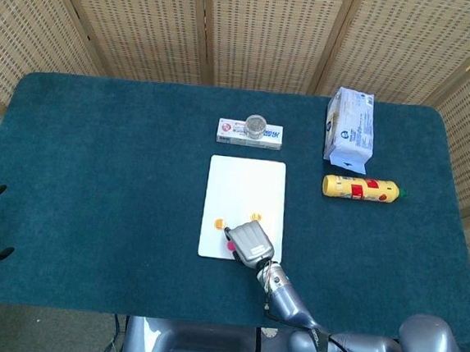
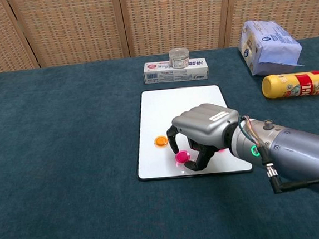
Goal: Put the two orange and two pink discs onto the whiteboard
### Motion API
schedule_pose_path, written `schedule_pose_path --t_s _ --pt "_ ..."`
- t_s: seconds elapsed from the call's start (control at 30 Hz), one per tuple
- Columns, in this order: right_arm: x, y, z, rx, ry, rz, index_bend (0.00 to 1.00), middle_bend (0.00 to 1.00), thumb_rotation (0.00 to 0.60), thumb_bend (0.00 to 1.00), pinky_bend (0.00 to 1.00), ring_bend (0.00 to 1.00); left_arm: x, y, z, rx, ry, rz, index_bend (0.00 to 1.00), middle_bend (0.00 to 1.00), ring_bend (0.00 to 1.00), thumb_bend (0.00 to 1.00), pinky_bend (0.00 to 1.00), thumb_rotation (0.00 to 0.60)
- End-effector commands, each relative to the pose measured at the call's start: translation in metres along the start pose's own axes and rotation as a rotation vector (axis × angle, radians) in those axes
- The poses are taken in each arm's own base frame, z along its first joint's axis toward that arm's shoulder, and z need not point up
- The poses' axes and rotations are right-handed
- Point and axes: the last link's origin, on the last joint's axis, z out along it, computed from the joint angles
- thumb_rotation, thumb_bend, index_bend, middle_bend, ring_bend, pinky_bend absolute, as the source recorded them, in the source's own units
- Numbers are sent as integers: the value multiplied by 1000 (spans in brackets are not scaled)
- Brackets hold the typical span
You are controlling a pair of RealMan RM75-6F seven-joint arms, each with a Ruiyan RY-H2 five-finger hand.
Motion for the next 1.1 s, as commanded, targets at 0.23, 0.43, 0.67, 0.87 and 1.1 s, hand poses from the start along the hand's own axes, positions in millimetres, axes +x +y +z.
schedule_pose_path --t_s 0.23,0.43,0.67,0.87,1.1 --pt "0 -2 4 -17 -3 10 613 993 600 427 1000 918 1 -1 0 1 0 -2 0 0 0 0 0 600" --pt "0 -6 4 -13 -4 -3 614 993 600 425 1000 918 1 -1 0 0 1 -2 0 0 0 0 0 600" --pt "0 -8 4 -11 -6 -7 614 992 600 423 1000 918 1 -1 0 1 2 -2 0 0 0 0 0 600" --pt "0 -12 4 -13 -9 -5 614 993 600 429 1000 918 1 -1 0 1 4 -3 0 0 0 0 0 600" --pt "0 -14 4 -10 -9 -10 487 993 600 414 1000 918 1 -1 0 3 4 -4 0 0 0 0 0 600"
